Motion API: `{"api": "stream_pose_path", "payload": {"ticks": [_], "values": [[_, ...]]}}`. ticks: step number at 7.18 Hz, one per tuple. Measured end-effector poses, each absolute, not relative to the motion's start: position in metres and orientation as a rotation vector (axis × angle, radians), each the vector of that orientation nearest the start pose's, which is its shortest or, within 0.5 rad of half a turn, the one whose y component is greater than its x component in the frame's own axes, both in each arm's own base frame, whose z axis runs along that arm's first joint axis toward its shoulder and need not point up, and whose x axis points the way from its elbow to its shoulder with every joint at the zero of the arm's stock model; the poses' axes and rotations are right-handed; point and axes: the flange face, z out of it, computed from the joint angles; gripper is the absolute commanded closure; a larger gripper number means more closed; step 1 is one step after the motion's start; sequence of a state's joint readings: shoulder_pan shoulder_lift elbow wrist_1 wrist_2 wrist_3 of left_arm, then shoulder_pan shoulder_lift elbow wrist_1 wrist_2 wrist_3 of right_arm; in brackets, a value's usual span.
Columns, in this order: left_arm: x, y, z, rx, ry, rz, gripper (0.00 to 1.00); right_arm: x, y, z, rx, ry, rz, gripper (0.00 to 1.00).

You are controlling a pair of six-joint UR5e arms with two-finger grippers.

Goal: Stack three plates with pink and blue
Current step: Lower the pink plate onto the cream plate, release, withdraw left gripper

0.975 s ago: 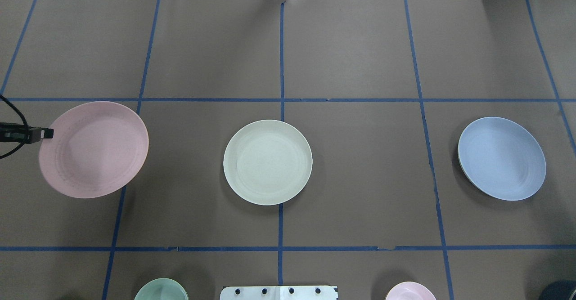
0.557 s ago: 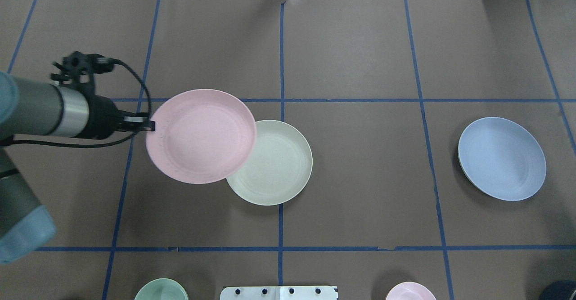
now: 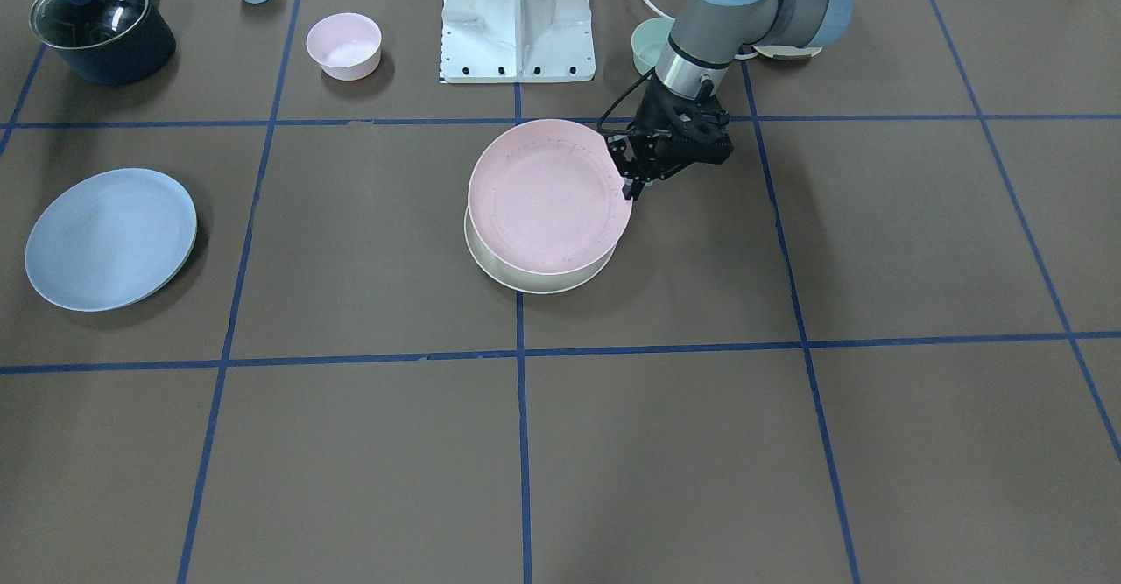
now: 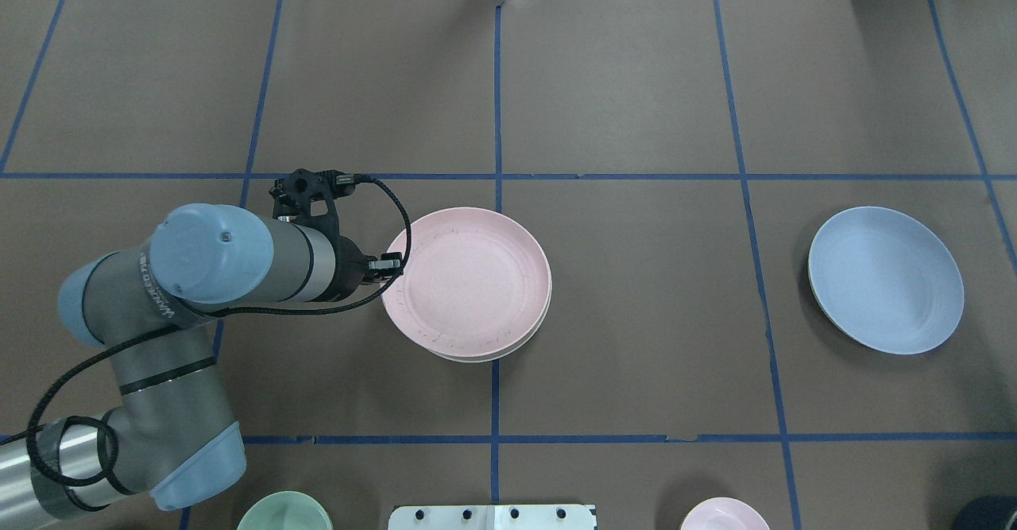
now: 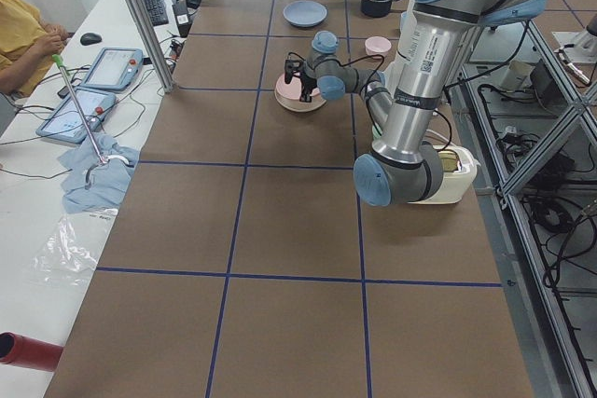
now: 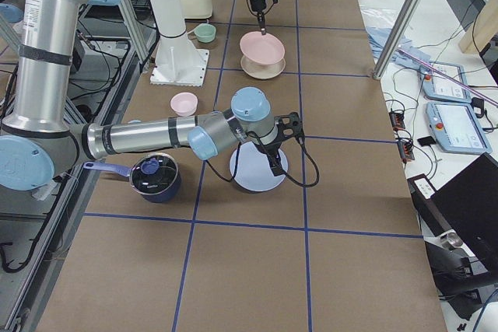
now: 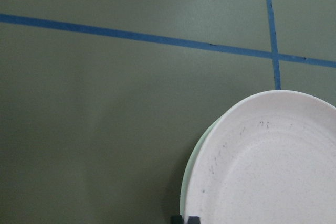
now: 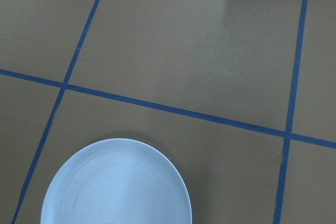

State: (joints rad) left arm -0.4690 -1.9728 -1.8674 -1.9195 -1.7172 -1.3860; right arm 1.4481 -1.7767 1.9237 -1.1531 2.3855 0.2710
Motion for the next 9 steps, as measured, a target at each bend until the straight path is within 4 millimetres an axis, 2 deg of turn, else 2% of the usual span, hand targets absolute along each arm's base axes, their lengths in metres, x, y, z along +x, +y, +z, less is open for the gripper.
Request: {"api": "stream_pose_path", "payload": {"ticks": [1, 2, 3, 4, 5, 6, 7, 9], "values": [[0.494, -0.377, 0.267, 0.205, 1.025, -0.185, 0.16, 0.009, -0.426, 0.526, 0.365, -0.878, -0.091, 0.00], [0.501, -0.375, 0.269, 0.200, 1.021, -0.183, 0.00, 0.009, -0.425, 0.528, 0.361, -0.876, -0.089, 0.00], [0.502, -0.373, 0.268, 0.199, 1.023, -0.179, 0.00, 0.009, -0.423, 0.531, 0.355, -0.874, -0.086, 0.00], [0.494, -0.375, 0.259, 0.215, 1.036, -0.157, 0.00, 0.009, -0.422, 0.535, 0.348, -0.869, -0.082, 0.00], [0.468, -0.382, 0.249, 0.260, 1.037, -0.097, 0.00, 0.008, -0.420, 0.539, 0.336, -0.863, -0.073, 0.00], [0.423, -0.394, 0.248, 0.321, 1.008, -0.001, 0.00, 0.001, -0.417, 0.544, 0.311, -0.852, -0.058, 0.00], [0.365, -0.404, 0.265, 0.379, 0.954, 0.102, 0.00, -0.013, -0.413, 0.553, 0.284, -0.823, -0.038, 0.01], [0.243, -0.422, 0.326, 0.469, 0.815, 0.274, 0.00, -0.042, -0.392, 0.585, 0.273, -0.796, 0.018, 0.07]]}}
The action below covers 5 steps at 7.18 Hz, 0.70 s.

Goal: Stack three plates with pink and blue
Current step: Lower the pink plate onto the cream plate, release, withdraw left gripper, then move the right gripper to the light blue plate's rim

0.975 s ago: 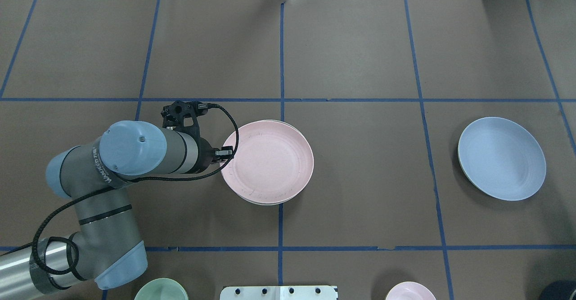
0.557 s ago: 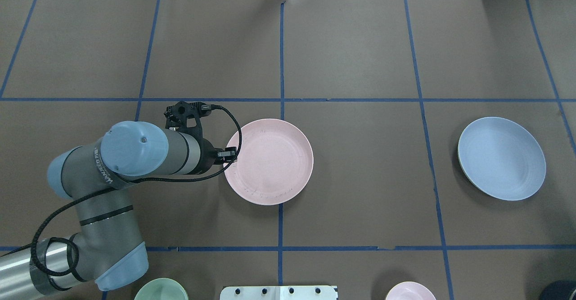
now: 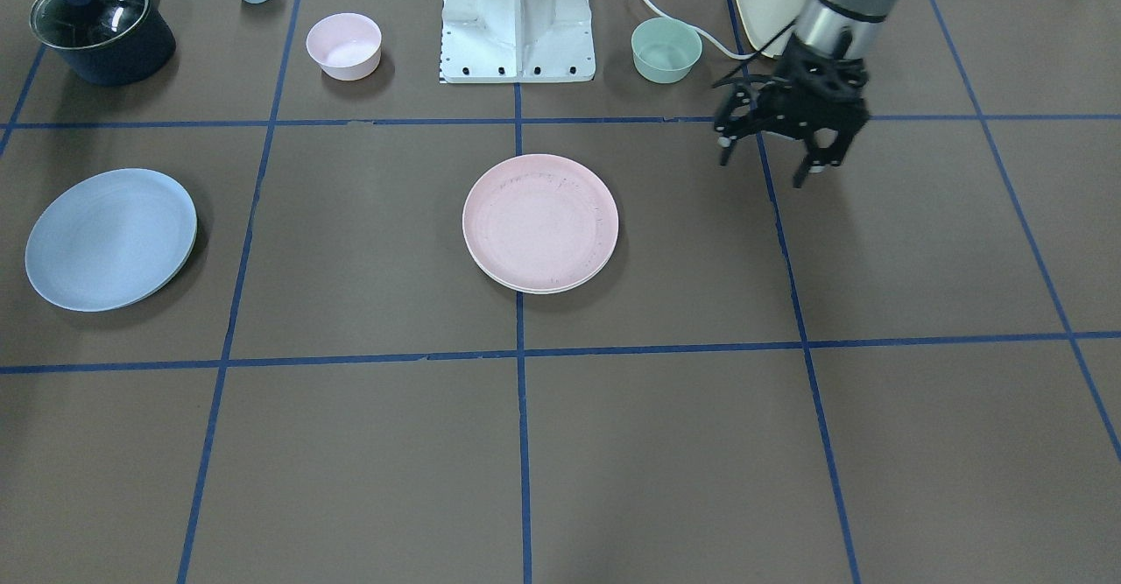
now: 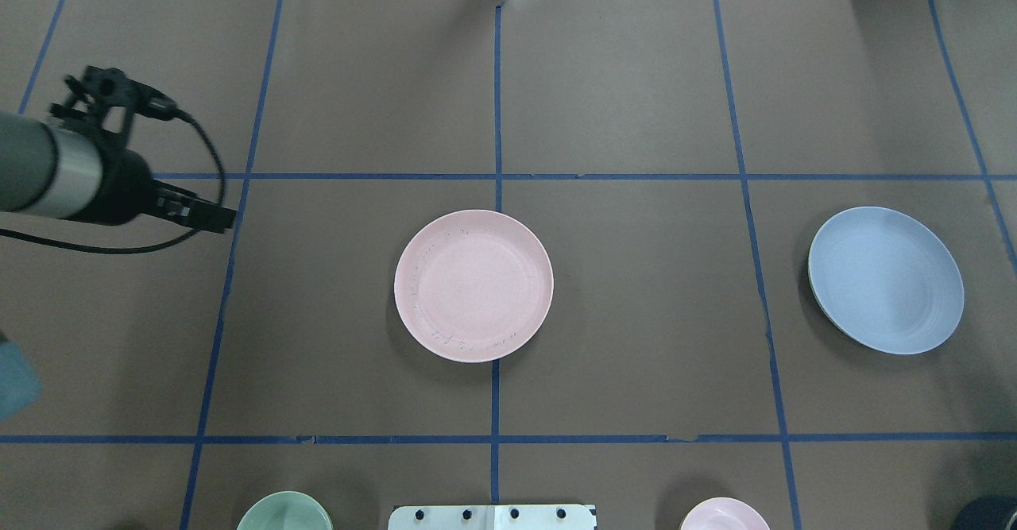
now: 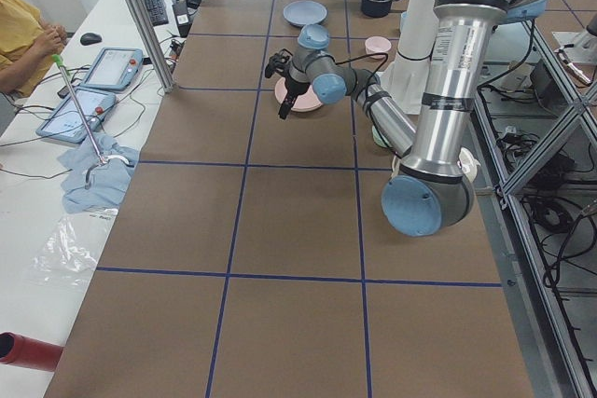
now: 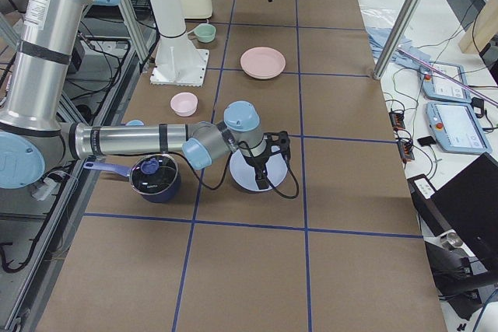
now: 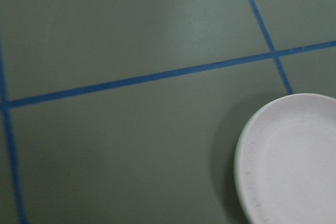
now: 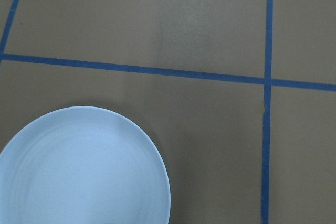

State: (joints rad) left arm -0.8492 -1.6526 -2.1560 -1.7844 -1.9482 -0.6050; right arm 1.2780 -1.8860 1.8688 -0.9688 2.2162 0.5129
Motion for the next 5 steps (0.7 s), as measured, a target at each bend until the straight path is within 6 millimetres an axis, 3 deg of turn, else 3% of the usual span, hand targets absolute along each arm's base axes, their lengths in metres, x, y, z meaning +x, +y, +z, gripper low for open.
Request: {"api": "stream_pose_path", "payload": {"ticks": [1, 2, 3, 5], "values": [[0.190, -0.429, 0.356, 0.499, 0.745, 0.333, 0.00, -0.055, -0.380, 0.610, 0.284, -0.812, 0.051, 0.12], [0.152, -0.430, 0.381, 0.511, 0.690, 0.362, 0.00, -0.071, -0.371, 0.634, 0.293, -0.824, 0.079, 0.13], [0.129, -0.426, 0.401, 0.519, 0.660, 0.379, 0.00, -0.093, -0.364, 0.656, 0.299, -0.813, 0.094, 0.18], [0.117, -0.421, 0.422, 0.538, 0.652, 0.385, 0.00, -0.126, -0.357, 0.673, 0.299, -0.798, 0.088, 0.30]]}}
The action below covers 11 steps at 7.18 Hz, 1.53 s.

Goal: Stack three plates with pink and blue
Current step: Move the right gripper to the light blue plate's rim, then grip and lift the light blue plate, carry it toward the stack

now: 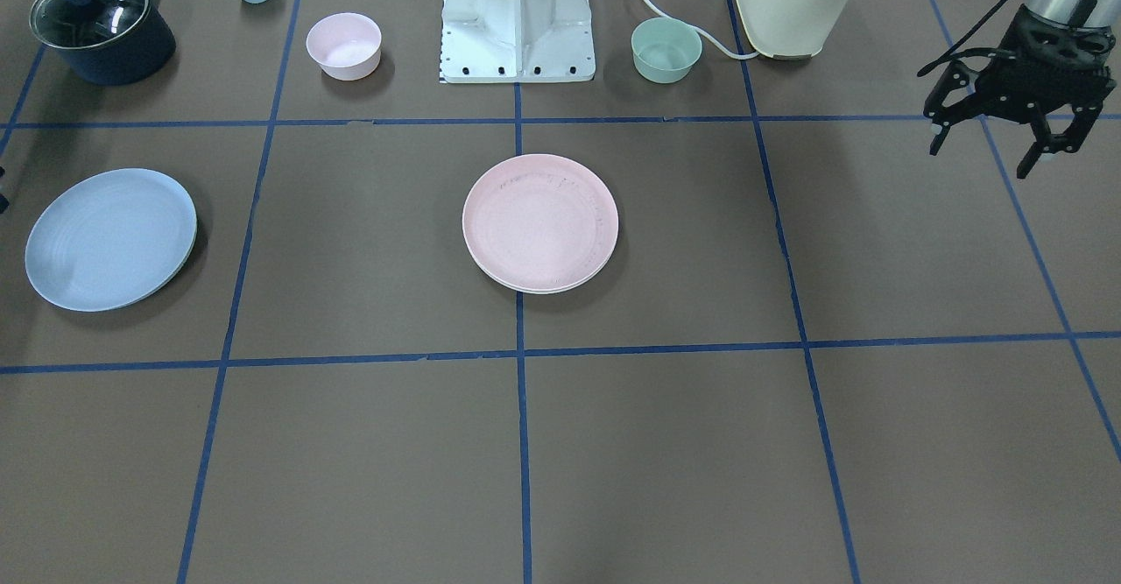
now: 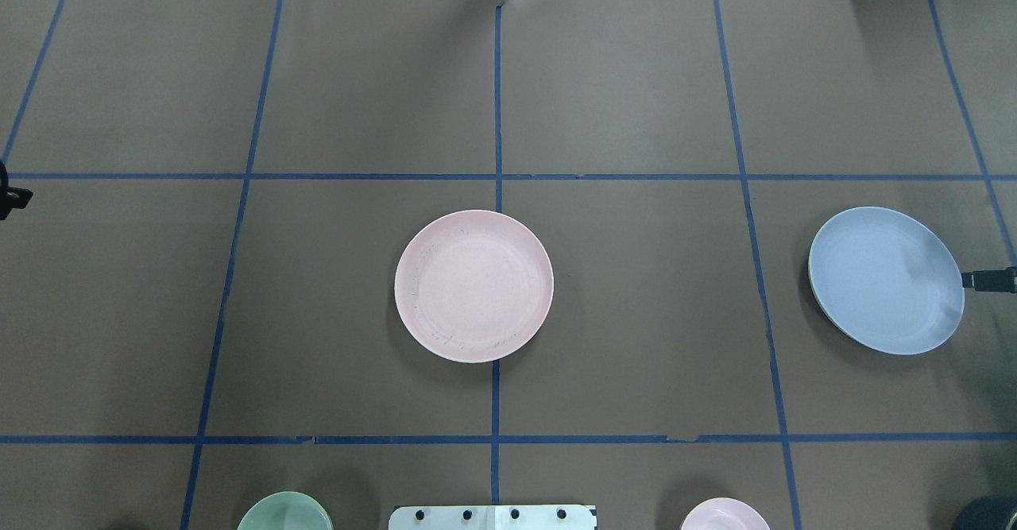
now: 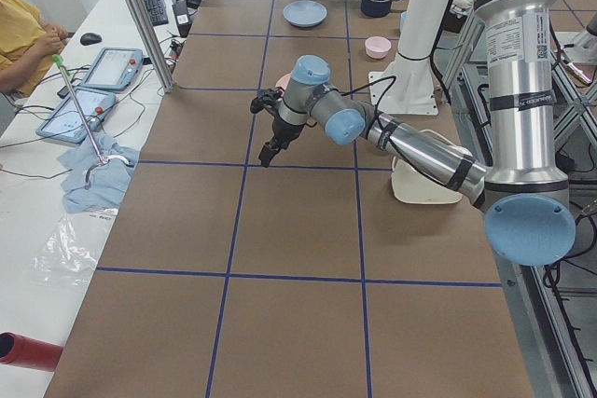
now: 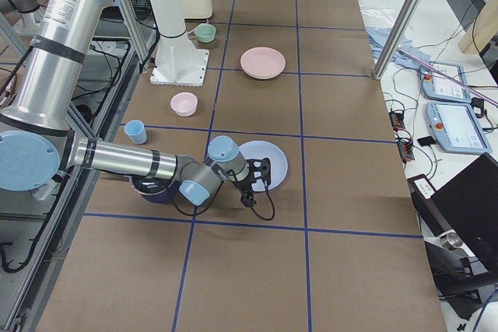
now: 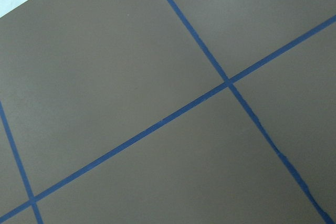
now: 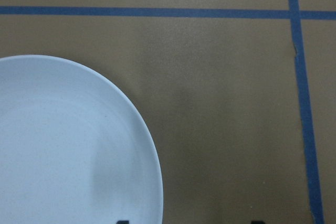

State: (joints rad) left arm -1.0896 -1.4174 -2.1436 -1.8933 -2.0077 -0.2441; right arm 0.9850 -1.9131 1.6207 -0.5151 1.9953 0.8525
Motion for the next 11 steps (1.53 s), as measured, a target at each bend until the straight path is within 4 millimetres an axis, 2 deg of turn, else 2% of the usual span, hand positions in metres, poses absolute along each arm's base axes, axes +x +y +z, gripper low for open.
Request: {"api": "stream_pose_path", "payload": {"ticks": [1, 3, 6, 7, 8, 9, 11], "values": [[0.117, -0.421, 0.427, 0.537, 0.652, 0.384, 0.00, -0.136, -0.359, 0.673, 0.298, -0.803, 0.085, 0.44], [0.117, -0.422, 0.431, 0.535, 0.652, 0.382, 0.00, -0.150, -0.362, 0.672, 0.291, -0.812, 0.081, 1.00], [0.117, -0.422, 0.432, 0.534, 0.652, 0.381, 0.00, -0.155, -0.362, 0.667, 0.290, -0.824, 0.077, 1.00], [0.117, -0.422, 0.432, 0.533, 0.651, 0.381, 0.00, -0.157, -0.365, 0.654, 0.306, -0.843, 0.072, 1.00], [0.118, -0.423, 0.433, 0.532, 0.651, 0.381, 0.00, -0.159, -0.374, 0.626, 0.338, -0.882, 0.065, 1.00], [0.118, -0.423, 0.434, 0.530, 0.651, 0.380, 0.00, -0.164, -0.393, 0.588, 0.384, -0.945, 0.060, 1.00], [0.114, -0.424, 0.437, 0.526, 0.646, 0.369, 0.00, -0.191, -0.442, 0.490, 0.447, -1.120, 0.130, 1.00]]}}
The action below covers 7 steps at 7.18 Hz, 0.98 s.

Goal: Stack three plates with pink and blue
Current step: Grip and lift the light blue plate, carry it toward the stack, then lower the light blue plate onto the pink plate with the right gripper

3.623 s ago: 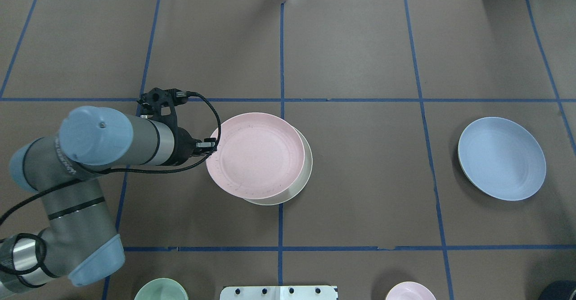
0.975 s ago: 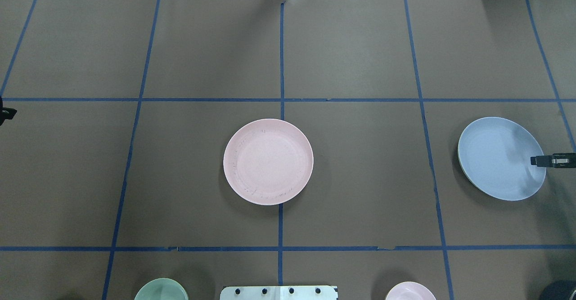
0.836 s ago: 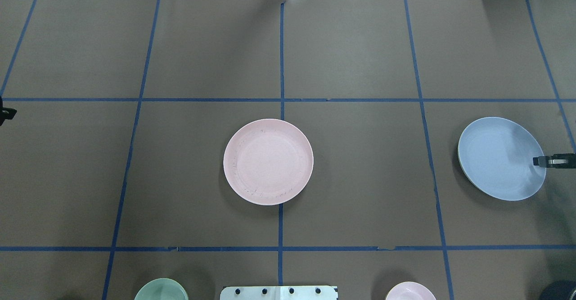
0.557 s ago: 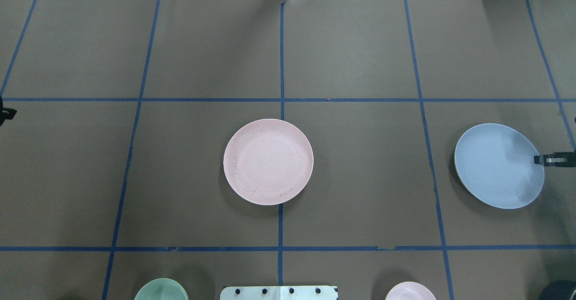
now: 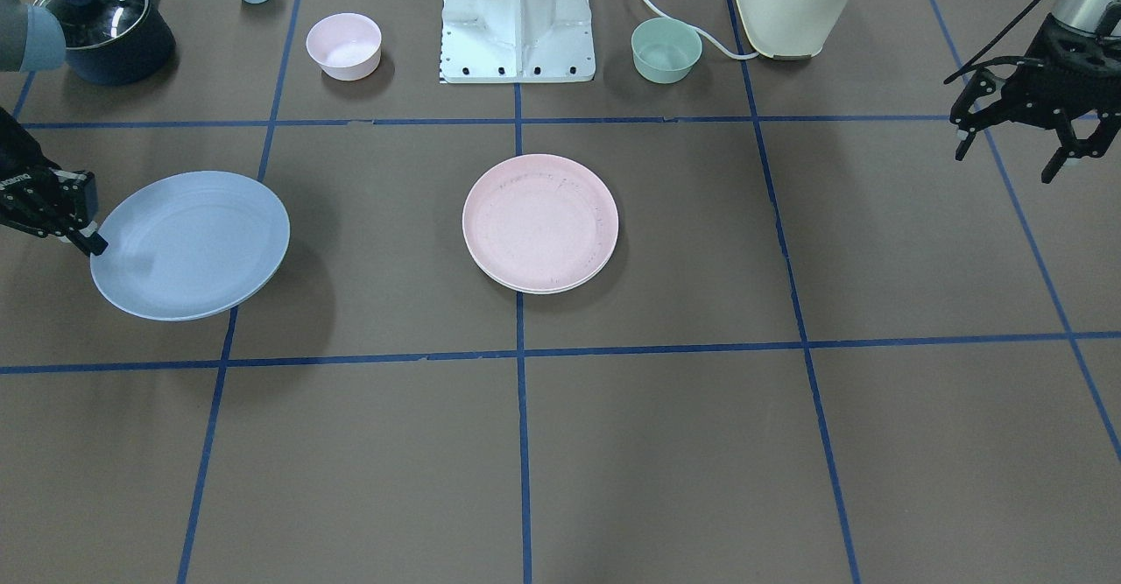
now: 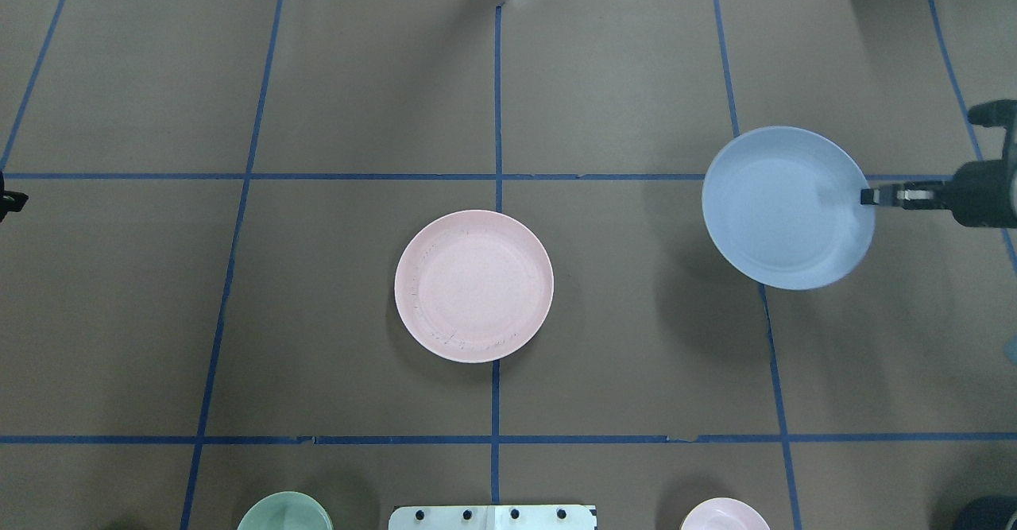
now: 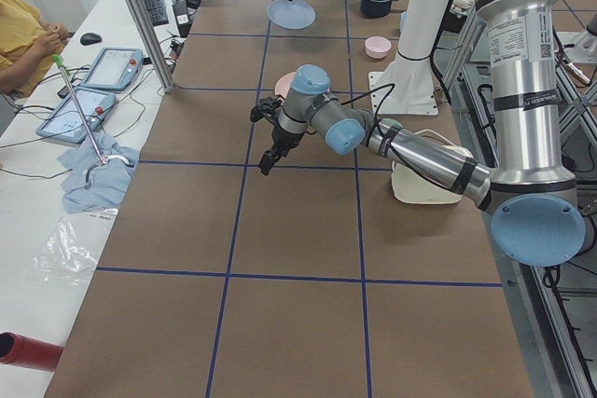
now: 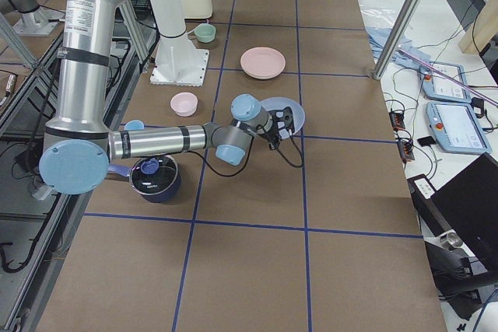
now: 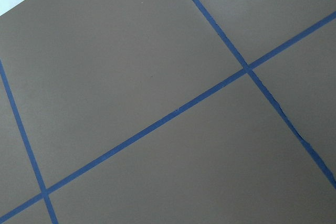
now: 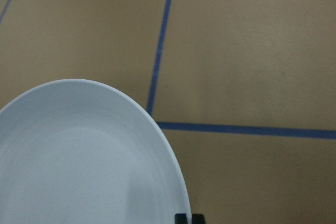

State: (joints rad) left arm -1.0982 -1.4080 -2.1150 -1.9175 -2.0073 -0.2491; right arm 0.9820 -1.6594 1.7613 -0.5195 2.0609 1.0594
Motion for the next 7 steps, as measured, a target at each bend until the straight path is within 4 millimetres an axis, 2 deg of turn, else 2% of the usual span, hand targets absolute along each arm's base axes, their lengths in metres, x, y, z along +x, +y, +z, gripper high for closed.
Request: {"api": "stream_pose_path", "payload": {"ticks": [1, 3, 4, 5, 6, 7], "values": [[0.103, -0.428, 0.443, 0.514, 0.652, 0.344, 0.00, -0.215, -0.458, 0.444, 0.442, -1.206, 0.161, 1.00], [0.054, -0.437, 0.472, 0.434, 0.760, 0.252, 0.00, -0.279, -0.465, 0.373, 0.372, -1.254, 0.147, 1.00], [0.024, -0.439, 0.489, 0.406, 0.795, 0.195, 0.00, -0.319, -0.456, 0.336, 0.331, -1.228, 0.139, 1.00], [0.004, -0.439, 0.500, 0.399, 0.802, 0.167, 0.00, -0.367, -0.439, 0.298, 0.292, -1.180, 0.159, 1.00], [-0.005, -0.437, 0.507, 0.395, 0.803, 0.155, 0.00, -0.416, -0.417, 0.269, 0.270, -1.124, 0.188, 1.00], [-0.009, -0.437, 0.510, 0.392, 0.803, 0.150, 0.00, -0.454, -0.394, 0.254, 0.265, -1.080, 0.200, 1.00]]}}
